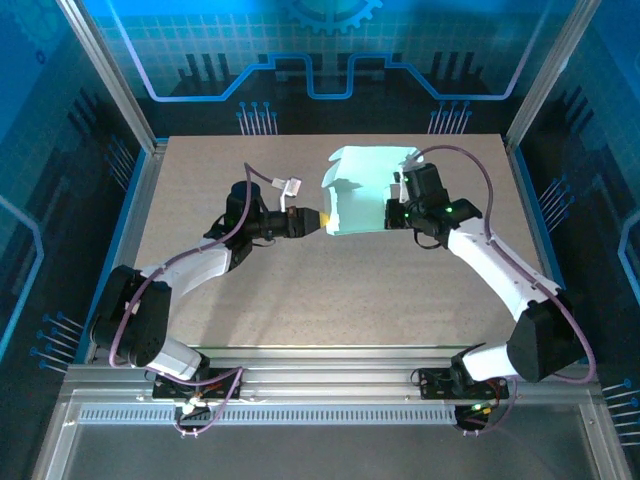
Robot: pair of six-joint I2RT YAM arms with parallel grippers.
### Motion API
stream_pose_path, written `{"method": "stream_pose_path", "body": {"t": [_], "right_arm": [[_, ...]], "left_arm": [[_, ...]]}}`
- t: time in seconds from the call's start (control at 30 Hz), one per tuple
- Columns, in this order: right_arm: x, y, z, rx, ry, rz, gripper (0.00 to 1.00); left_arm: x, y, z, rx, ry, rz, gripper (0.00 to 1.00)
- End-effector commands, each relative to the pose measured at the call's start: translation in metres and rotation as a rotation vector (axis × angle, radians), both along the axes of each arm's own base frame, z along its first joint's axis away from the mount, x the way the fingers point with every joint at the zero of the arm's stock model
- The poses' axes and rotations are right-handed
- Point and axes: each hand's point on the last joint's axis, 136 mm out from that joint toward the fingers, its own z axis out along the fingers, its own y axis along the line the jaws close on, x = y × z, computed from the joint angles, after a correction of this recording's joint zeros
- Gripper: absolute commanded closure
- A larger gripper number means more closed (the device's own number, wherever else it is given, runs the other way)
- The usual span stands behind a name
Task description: Fold the paper box
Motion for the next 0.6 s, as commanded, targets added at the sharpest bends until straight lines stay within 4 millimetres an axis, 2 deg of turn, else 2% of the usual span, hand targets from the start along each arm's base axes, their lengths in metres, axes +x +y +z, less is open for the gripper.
{"method": "stream_pose_path", "body": {"t": [0.0, 0.17, 0.57], "right_arm": [[0.001, -0.003, 0.004, -0.074, 0.004, -0.054, 1.0], [0.0, 0.001, 0.0, -0.086, 0.031, -0.12, 1.0], [0.001, 0.027, -0.002, -0.207, 0.039, -0.152, 1.0]], "left_arm": [[0.009, 0.002, 0.006, 0.038, -0.039, 0.046, 0.7], [0.014, 0.007, 0.0, 0.065, -0.036, 0.093, 0.76], [0.018, 0.005, -0.012, 0.116, 0.0, 0.119, 0.74]]}}
